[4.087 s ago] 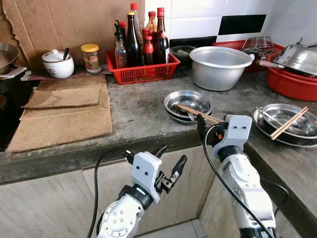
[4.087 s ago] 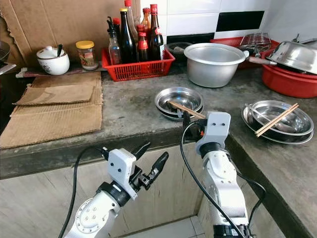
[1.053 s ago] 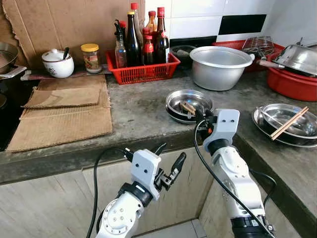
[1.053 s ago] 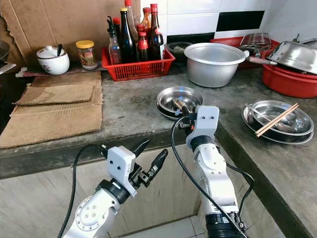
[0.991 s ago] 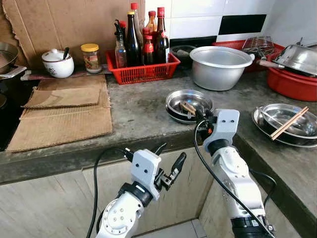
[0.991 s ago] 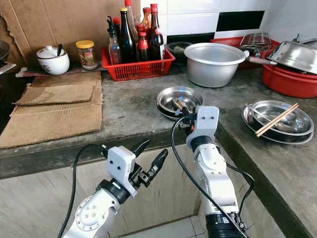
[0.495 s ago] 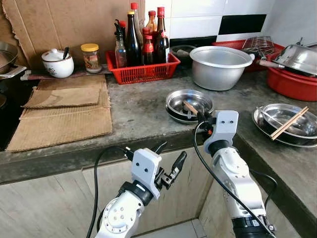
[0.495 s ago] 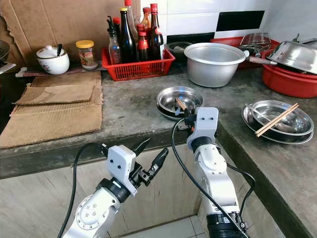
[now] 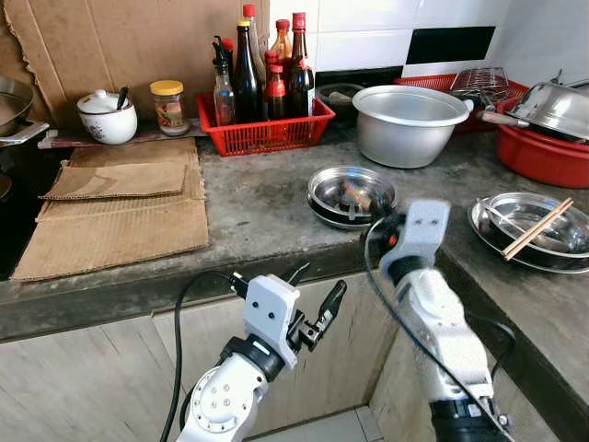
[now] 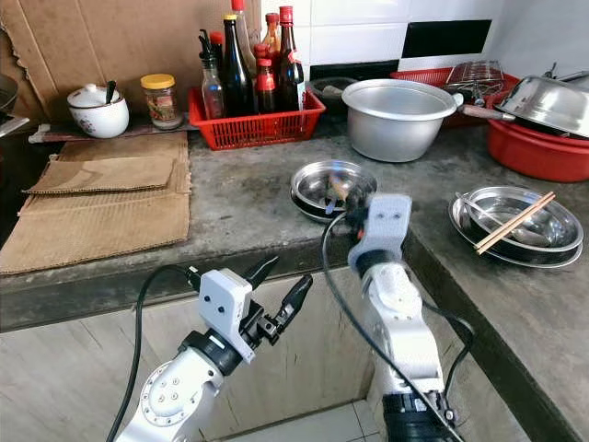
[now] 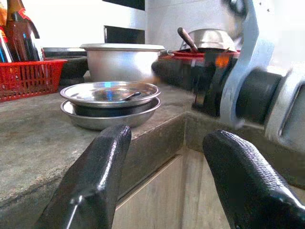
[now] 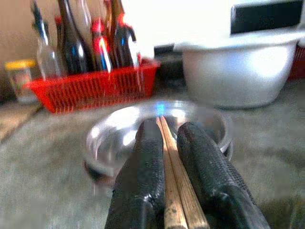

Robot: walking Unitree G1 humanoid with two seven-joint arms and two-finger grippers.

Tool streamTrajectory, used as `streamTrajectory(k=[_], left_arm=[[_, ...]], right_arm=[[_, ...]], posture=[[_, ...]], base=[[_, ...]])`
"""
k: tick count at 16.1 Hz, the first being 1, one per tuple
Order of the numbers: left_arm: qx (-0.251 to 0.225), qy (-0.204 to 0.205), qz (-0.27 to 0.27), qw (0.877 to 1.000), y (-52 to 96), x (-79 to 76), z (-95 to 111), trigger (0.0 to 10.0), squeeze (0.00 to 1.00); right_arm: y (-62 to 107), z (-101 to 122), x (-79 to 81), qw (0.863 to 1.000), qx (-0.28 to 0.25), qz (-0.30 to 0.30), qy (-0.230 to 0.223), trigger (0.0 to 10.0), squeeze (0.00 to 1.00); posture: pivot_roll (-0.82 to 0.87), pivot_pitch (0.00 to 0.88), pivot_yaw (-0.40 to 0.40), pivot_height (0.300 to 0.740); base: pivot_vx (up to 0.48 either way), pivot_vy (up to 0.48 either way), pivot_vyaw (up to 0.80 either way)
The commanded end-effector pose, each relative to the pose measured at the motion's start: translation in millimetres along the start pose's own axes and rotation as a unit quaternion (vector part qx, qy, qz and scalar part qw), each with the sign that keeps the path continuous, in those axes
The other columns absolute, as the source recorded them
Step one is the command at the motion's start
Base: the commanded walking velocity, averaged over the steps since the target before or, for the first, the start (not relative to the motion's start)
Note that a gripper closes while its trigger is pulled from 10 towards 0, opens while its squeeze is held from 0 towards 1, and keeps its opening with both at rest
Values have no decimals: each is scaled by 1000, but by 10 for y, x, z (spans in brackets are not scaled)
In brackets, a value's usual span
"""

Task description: Kitchen organization

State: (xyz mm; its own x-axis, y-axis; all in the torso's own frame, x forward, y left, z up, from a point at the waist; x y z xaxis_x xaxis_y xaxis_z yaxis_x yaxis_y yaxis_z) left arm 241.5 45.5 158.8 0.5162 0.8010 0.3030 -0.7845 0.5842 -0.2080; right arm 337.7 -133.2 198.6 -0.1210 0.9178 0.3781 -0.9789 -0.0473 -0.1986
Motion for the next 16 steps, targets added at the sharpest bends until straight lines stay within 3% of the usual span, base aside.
streamTrajectory(k=[1, 4, 5, 6, 9, 16], left_arm=[[-7, -6, 4, 1000, -16, 19, 31, 10000, 0], [-5, -7, 4, 1000, -20, 23, 26, 10000, 0], [-4, -7, 6, 1000, -22, 28, 24, 10000, 0], [-1, -10, 9, 1000, -19, 43, 17, 10000, 0], [0, -16, 19, 1000, -26, 80, 15, 10000, 0], [-2, -22, 19, 1000, -44, 104, 23, 10000, 0]], right_arm=[[-22, 286, 120, 998, -52, 18, -5, 0, 0], [29, 374, 181, 997, -72, 27, 1, 0, 0], [57, 395, 203, 996, -78, 30, 7, 7725, 0], [128, 420, 261, 995, -88, 41, 20, 10000, 0], [223, 517, 337, 992, -114, 46, 34, 10000, 0], [359, 502, 297, 991, -116, 40, 51, 10000, 0]], posture=[[18, 4, -50, 740], [19, 2, -49, 740], [22, 0, -51, 740], [20, 0, -49, 740], [14, 0, -45, 740], [8, 0, -33, 740]], base=[[0, 0, 0], [0, 0, 0], [0, 0, 0], [0, 0, 0], [0, 0, 0], [-74, 0, 0]])
Point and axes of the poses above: a point about 5 cm out from each wrist's last joint towards the gripper, its own y axis pointing back from the gripper into the wrist, its own z axis along the axis of the wrist's last joint, x = y × z, the point moved 2 cm from there along -y, pointing out of the wrist towards the gripper, and after that the axes turned 15 degrees about -y, right-handed, at the moved point
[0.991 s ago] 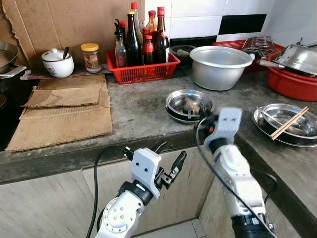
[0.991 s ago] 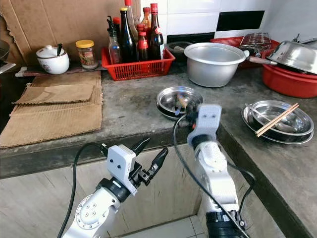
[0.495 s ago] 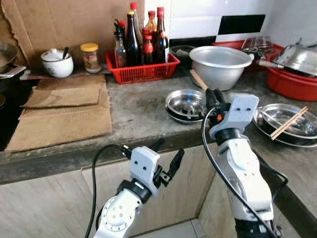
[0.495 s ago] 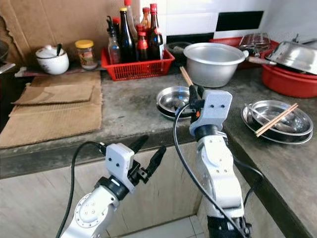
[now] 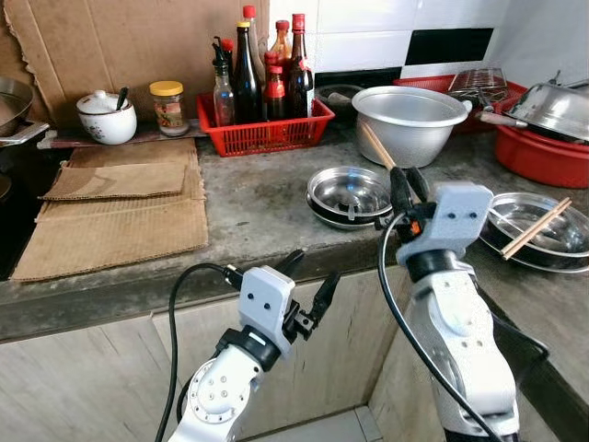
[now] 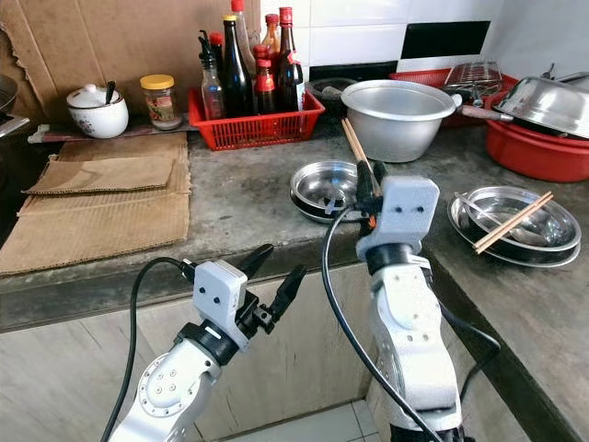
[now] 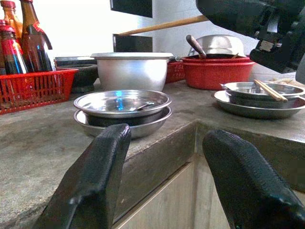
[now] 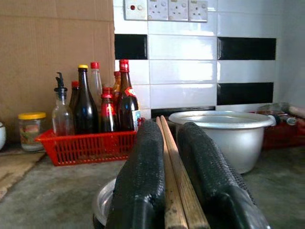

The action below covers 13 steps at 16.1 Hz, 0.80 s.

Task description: Kitchen organization

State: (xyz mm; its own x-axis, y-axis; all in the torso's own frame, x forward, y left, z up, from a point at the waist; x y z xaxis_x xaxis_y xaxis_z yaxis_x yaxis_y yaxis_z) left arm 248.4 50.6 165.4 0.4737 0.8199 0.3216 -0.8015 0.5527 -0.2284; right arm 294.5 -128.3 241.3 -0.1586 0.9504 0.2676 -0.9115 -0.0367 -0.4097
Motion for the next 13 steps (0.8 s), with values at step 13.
streamTrajectory(k=[13], left_arm=[[5, -13, -12, 1000, 0, -14, -45, 10000, 0]], right_arm=[[66, -45, -9, 1000, 13, -4, 2, 10000, 0]], posture=[[10, 0, -29, 740]], base=[[-247, 0, 0]])
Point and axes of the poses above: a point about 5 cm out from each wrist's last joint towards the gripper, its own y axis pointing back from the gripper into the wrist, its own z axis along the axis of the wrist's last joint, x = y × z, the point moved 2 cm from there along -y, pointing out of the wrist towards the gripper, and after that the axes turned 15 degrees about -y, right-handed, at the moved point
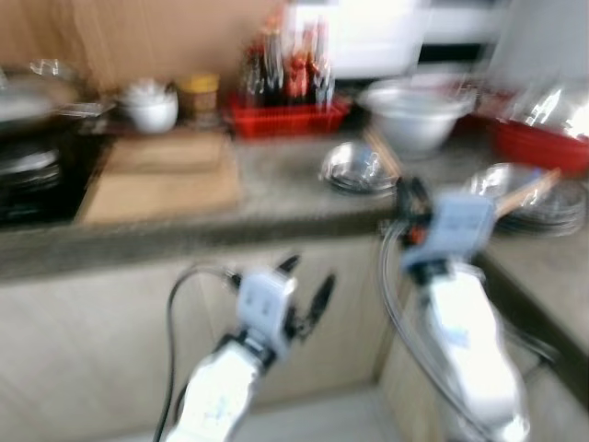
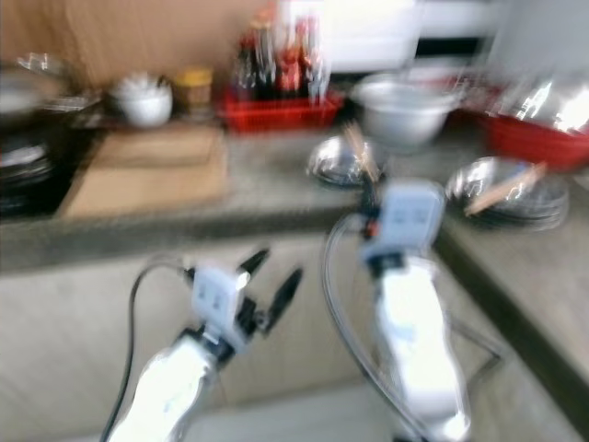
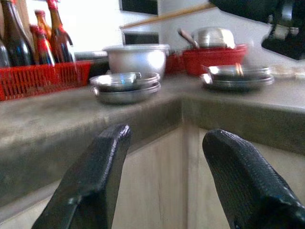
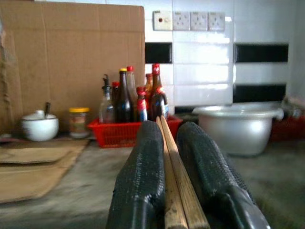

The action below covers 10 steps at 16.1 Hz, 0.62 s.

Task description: Kitchen organization

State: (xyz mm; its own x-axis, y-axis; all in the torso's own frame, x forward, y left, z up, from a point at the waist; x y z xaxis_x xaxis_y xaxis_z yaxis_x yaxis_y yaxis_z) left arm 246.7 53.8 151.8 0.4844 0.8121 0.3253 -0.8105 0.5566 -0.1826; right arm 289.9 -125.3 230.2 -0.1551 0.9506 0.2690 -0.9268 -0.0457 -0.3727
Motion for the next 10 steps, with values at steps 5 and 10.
streamTrajectory(k=[5, 10], left_arm=[[-17, -14, -3, 1000, -67, 18, 86, 10000, 0], [-17, -11, -3, 1000, -67, 7, 88, 10000, 0]], right_arm=[[20, 12, -36, 1000, 0, -11, 2, 10000, 0], [116, -34, -71, 1000, 11, -23, 15, 10000, 0]], posture=[[8, 0, -30, 740], [6, 0, -29, 740]], base=[[-117, 0, 0], [-58, 0, 0]])
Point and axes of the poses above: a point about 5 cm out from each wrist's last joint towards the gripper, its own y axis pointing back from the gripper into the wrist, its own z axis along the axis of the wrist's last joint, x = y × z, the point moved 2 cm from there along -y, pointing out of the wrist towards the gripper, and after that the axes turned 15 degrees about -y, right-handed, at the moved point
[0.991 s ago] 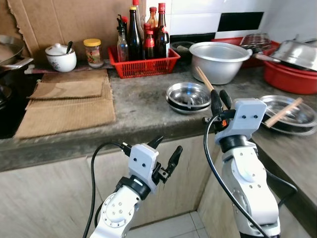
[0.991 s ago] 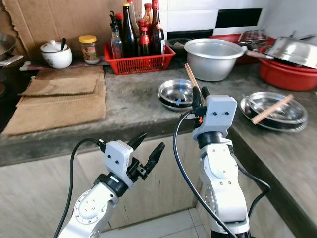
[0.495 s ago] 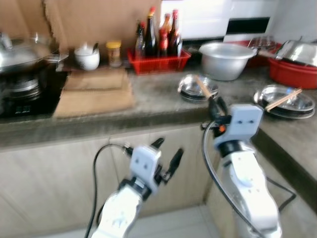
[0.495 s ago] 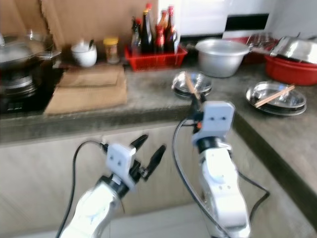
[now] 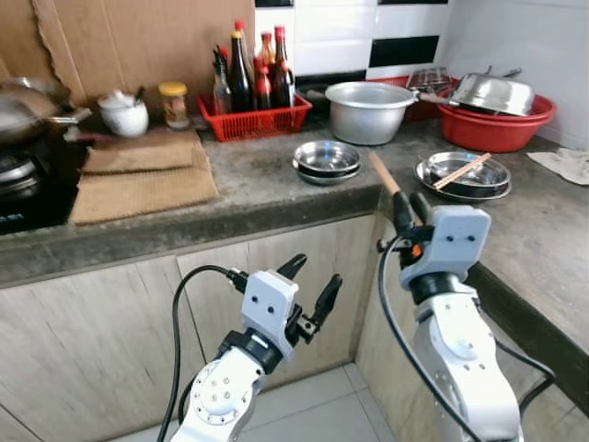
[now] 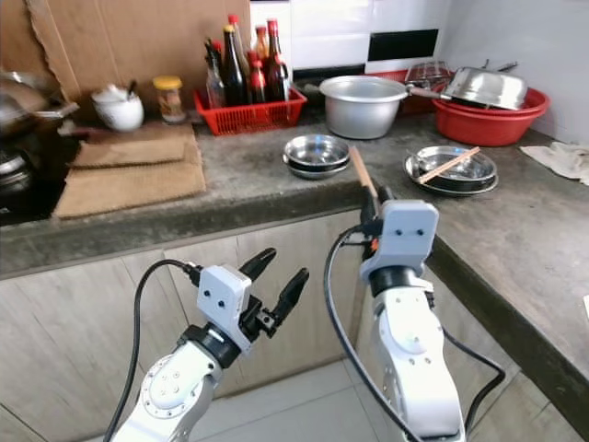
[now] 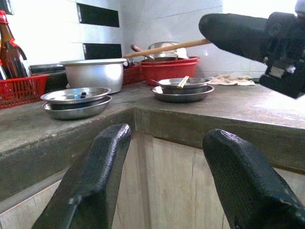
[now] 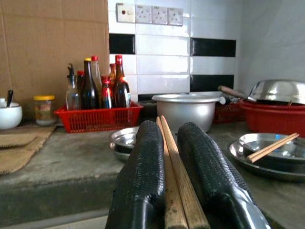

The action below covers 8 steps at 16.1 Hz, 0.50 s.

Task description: Kitchen organization

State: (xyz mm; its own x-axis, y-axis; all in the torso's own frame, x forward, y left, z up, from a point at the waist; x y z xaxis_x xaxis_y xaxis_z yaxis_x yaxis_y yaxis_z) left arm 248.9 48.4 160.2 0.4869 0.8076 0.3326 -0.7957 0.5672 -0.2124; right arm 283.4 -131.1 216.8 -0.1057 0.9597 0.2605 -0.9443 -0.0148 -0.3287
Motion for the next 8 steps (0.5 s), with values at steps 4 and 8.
streamTrajectory(k=[4, 8], left_arm=[[3, -7, 0, 1000, 2, 8, 5, 10000, 0], [4, -6, 0, 1000, 7, 4, -3, 10000, 0]], right_arm=[[56, 16, -10, 1000, 1, -7, 2, 10000, 0], [39, 40, -1, 1000, -5, -11, -1, 10000, 0]], posture=[[2, 0, -27, 740], [2, 0, -24, 740]], base=[[-136, 0, 0], [-133, 0, 0]])
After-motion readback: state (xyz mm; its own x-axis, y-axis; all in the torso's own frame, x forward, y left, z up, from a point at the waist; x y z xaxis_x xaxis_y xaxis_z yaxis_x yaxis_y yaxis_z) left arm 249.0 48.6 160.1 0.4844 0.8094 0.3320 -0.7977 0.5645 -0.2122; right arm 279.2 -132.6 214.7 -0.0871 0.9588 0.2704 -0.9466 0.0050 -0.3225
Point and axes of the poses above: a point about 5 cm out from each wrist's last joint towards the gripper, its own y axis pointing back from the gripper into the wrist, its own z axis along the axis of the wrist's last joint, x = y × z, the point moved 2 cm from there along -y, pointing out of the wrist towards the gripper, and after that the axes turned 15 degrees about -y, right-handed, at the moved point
